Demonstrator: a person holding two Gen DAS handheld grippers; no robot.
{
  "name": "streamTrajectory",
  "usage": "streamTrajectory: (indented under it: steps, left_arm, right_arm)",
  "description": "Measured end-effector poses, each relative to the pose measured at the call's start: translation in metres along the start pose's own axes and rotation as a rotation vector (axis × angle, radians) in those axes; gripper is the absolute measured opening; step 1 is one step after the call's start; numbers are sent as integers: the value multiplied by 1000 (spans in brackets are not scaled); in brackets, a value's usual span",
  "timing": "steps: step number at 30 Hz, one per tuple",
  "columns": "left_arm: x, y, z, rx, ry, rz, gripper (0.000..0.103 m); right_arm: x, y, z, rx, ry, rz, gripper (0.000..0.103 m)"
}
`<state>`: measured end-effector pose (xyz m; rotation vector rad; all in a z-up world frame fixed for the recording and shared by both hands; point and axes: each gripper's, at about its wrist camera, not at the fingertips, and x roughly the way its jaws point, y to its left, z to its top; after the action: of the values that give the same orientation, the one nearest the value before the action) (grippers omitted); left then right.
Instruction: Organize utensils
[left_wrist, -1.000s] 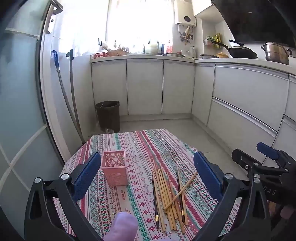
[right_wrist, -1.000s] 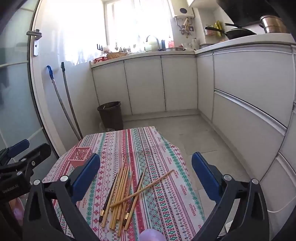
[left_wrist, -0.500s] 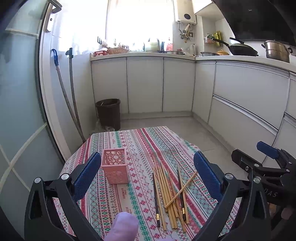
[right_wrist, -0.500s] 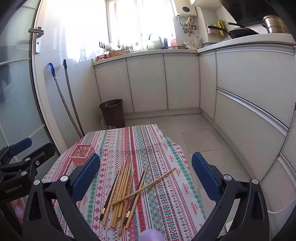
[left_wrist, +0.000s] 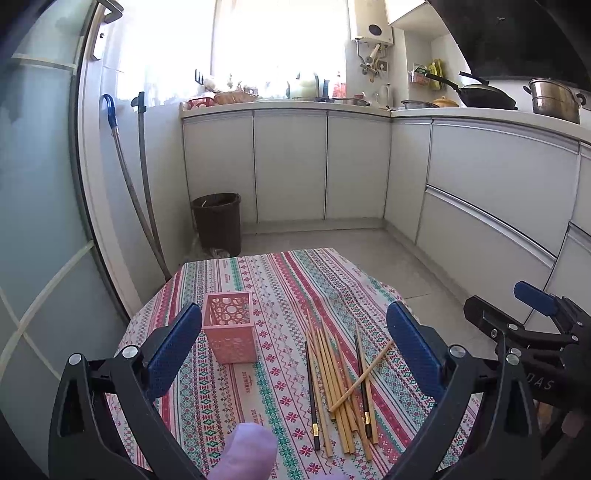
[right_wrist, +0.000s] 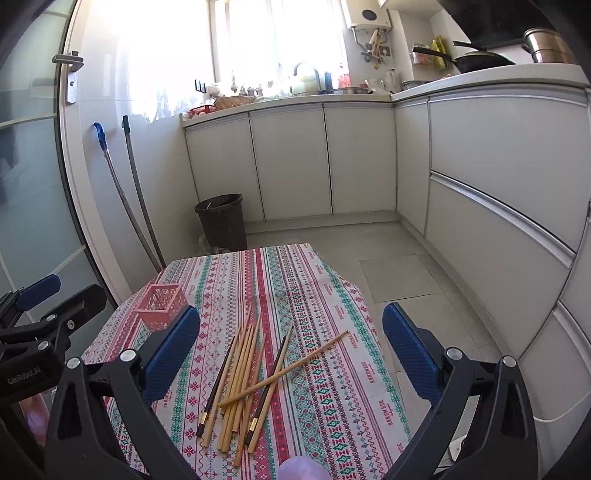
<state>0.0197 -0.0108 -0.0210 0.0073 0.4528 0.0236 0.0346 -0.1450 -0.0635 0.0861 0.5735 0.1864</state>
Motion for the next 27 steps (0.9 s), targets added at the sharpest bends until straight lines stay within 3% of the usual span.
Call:
streamTrajectory:
  steps: [27]
  left_arm:
    - [2,-1,-2,-3,9,3,96]
  right_arm:
    - [3,-2,-2,5,11,0,97]
